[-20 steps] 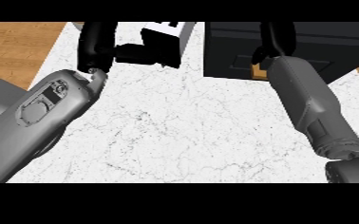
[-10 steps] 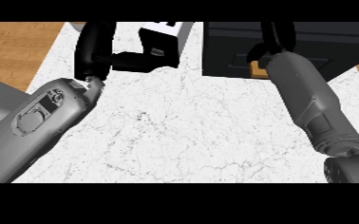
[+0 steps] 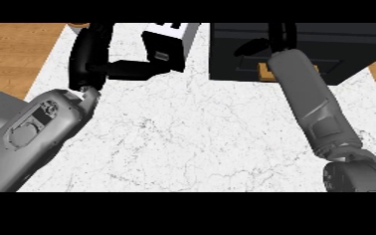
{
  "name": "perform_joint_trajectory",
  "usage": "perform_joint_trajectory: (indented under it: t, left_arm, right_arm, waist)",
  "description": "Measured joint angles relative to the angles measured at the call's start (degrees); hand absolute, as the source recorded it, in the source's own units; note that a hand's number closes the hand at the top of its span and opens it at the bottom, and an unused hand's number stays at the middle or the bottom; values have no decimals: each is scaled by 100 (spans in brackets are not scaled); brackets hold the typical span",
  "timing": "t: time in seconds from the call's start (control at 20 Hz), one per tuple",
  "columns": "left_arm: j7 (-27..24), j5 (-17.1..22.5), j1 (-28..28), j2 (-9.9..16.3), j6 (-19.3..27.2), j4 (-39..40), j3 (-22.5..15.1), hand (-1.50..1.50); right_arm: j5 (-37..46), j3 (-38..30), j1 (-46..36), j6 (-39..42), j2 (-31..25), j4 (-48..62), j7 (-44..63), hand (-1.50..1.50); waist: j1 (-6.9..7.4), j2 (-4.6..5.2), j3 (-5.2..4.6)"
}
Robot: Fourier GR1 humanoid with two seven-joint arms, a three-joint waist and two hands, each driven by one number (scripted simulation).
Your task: Pick up the can, place it into the drawer and close the drawer
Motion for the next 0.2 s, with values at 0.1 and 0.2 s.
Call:
perform_joint_trajectory:
  t: [0.1, 0.2]
  left_arm:
    - [8, -17, 92, 32, 20, -49, 35, -150]
    - [5, -12, 197, 83, -22, -123, 106, -150]
  right_arm:
    - [-296, -229, -67, 197, 65, -32, -101, -150]
    - [-480, -363, -105, 307, 107, -28, -171, -150]
  waist:
    - [-19, -18, -3]
    - [-35, -28, -7]
